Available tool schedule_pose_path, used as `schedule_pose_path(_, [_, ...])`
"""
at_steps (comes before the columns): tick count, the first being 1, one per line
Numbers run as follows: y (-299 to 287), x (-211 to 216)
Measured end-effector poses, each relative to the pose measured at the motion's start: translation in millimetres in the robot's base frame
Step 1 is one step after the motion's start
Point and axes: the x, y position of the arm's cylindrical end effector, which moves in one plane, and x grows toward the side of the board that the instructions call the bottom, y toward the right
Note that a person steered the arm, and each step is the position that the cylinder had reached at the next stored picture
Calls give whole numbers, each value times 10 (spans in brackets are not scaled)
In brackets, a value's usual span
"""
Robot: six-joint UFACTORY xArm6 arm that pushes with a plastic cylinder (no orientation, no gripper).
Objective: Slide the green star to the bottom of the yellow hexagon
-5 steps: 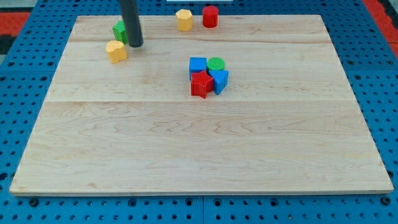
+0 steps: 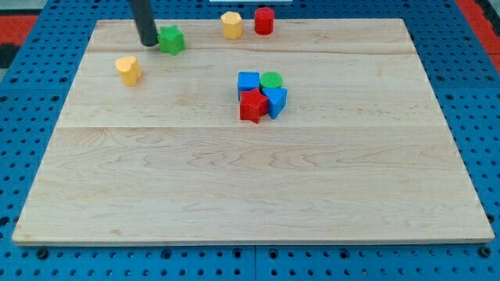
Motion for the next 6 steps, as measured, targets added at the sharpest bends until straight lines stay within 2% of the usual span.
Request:
schedule_pose_path(2, [692, 0])
schedule_pose_path(6, [1578, 0])
